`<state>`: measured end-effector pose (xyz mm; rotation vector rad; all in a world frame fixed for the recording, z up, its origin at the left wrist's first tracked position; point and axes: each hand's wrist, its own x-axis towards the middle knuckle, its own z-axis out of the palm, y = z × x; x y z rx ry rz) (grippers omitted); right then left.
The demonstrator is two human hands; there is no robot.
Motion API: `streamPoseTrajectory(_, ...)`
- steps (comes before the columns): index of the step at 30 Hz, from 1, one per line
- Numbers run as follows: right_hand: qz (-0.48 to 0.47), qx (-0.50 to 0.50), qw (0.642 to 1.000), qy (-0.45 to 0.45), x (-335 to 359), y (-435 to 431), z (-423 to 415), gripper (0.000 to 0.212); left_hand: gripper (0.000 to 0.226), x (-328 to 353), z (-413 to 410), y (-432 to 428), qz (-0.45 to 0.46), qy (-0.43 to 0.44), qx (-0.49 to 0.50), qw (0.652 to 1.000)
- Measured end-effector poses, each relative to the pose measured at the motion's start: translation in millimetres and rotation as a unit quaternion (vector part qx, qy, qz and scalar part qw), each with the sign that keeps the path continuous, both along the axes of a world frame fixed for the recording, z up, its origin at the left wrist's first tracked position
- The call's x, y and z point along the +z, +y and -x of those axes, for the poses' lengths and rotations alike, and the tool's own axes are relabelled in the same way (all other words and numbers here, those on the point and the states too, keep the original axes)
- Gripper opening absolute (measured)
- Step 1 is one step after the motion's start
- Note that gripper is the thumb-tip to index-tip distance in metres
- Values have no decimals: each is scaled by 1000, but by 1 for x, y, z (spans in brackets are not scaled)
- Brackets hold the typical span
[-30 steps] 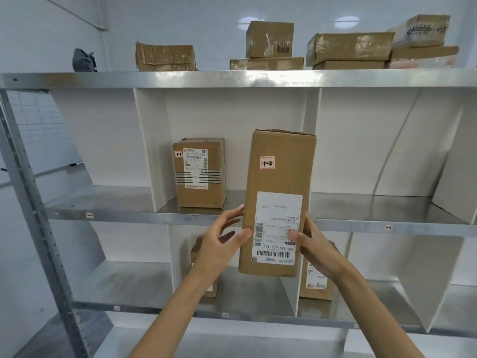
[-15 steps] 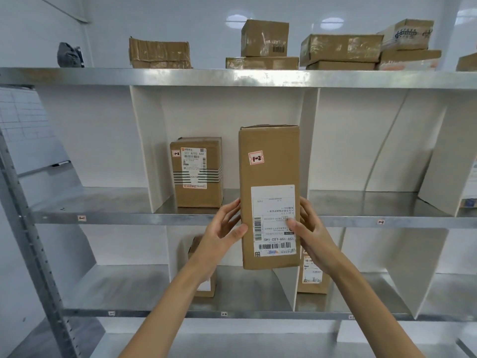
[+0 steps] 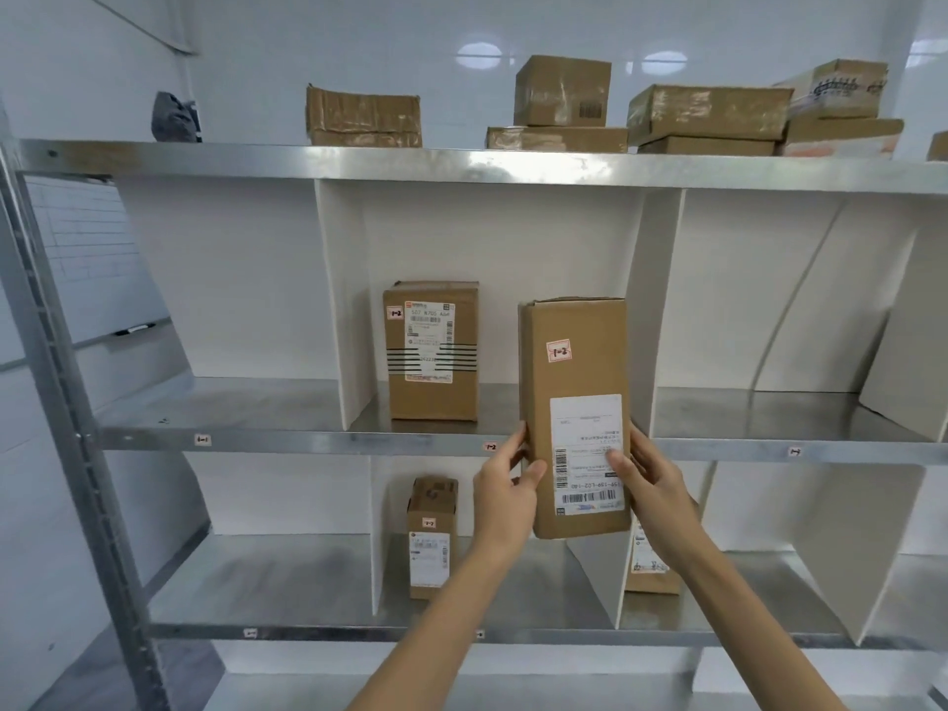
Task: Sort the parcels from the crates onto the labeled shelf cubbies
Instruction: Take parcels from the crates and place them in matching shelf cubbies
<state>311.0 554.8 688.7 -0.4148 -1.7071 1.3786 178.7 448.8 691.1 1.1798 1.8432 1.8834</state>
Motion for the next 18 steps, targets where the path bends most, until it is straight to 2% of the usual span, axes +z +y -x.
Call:
streamPoseTrajectory(6,-20,-67,997,19,-4,0,14,45,45,5,1,11,-21,59,72,995)
streamPoseTrajectory(14,-72,-81,994,32,13,16,34,38,40,12,12,32,-96,74,76,990)
streamPoseTrajectory(18,-65,-71,994,52,24,38,63,38,37,23,36,63,-116,105,75,985)
